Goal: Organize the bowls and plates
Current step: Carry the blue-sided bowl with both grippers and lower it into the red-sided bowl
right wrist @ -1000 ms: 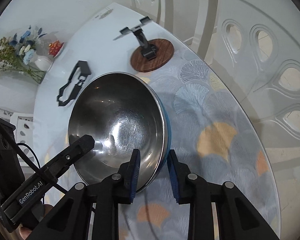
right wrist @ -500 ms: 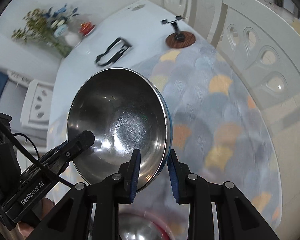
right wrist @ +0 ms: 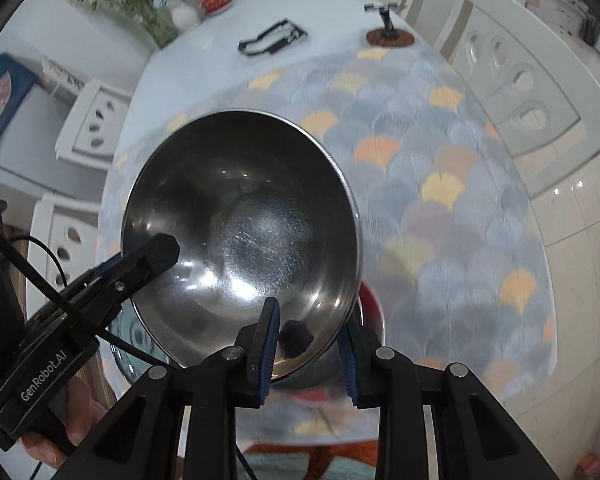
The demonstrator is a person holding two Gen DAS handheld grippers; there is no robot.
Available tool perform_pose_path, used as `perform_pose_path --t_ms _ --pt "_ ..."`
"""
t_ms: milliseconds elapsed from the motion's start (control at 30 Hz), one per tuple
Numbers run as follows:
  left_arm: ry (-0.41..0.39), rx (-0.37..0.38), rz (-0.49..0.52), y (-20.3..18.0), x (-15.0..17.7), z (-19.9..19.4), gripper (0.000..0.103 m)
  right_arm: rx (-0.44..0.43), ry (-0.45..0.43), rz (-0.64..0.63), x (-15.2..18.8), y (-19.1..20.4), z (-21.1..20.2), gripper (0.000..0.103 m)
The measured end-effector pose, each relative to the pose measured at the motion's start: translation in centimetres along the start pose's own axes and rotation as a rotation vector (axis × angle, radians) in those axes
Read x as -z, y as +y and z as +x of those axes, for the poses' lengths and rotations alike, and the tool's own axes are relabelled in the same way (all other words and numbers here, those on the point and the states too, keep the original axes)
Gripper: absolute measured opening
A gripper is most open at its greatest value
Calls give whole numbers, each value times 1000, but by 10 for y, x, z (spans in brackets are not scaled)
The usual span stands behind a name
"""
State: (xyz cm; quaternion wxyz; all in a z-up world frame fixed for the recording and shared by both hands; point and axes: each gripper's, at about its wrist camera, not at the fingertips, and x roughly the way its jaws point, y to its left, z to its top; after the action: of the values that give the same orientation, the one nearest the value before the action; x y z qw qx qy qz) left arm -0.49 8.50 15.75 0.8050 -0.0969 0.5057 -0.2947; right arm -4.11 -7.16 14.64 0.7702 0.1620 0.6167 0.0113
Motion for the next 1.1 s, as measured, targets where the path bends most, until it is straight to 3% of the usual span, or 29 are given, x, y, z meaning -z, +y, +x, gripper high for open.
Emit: perform_pose_path --t_ms 233,500,1000,1100 --pt "39 -26 -13 2 33 11 17 33 82 7 26 -5 16 29" --pt "101 -31 -61 11 57 31 17 63 101 0 31 -10 28 29" --pt "130 -65 -64 16 62 34 21 73 127 -27 32 -11 44 29" --pt "134 -32 -93 21 62 32 25 65 125 -31 31 -14 41 29"
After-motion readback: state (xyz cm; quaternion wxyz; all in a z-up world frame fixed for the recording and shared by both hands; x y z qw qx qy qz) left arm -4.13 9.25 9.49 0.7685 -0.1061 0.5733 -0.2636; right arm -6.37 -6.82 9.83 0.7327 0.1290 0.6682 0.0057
